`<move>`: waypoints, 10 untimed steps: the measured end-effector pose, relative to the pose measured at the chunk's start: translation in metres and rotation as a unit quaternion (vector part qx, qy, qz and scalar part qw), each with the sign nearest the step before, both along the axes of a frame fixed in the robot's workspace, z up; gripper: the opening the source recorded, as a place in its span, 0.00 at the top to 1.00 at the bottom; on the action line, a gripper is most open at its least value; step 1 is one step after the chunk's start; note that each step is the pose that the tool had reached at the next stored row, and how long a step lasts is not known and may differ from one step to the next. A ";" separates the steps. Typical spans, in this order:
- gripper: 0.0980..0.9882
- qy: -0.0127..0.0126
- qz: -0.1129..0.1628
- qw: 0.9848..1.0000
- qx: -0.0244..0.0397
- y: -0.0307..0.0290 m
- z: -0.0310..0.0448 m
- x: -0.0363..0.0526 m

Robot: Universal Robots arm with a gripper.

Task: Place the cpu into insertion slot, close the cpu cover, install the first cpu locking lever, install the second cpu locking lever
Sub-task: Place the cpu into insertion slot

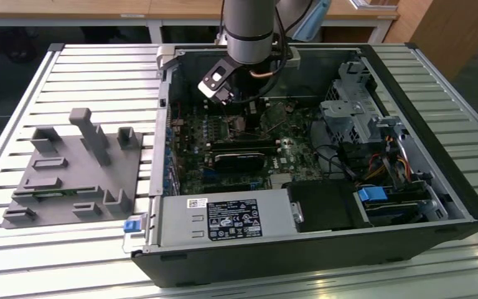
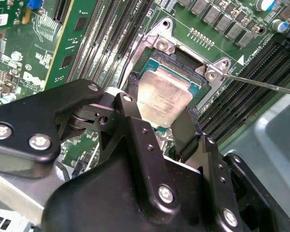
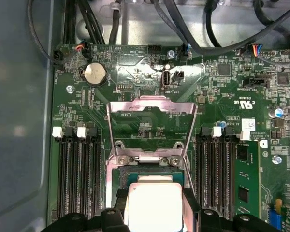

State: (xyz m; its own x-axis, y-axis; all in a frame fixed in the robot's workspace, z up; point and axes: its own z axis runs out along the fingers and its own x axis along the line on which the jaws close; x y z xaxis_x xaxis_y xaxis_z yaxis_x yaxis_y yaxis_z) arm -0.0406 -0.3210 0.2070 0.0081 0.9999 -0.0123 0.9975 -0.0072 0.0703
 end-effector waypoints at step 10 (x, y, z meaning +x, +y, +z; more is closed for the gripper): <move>0.52 0.000 0.000 1.000 0.000 0.0001 -0.0054 0.0001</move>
State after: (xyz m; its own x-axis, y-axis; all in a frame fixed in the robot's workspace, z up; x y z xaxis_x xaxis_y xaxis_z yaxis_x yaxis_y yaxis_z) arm -0.0405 -0.3209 0.2016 0.0082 0.9999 -0.0124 0.9975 -0.0073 0.0702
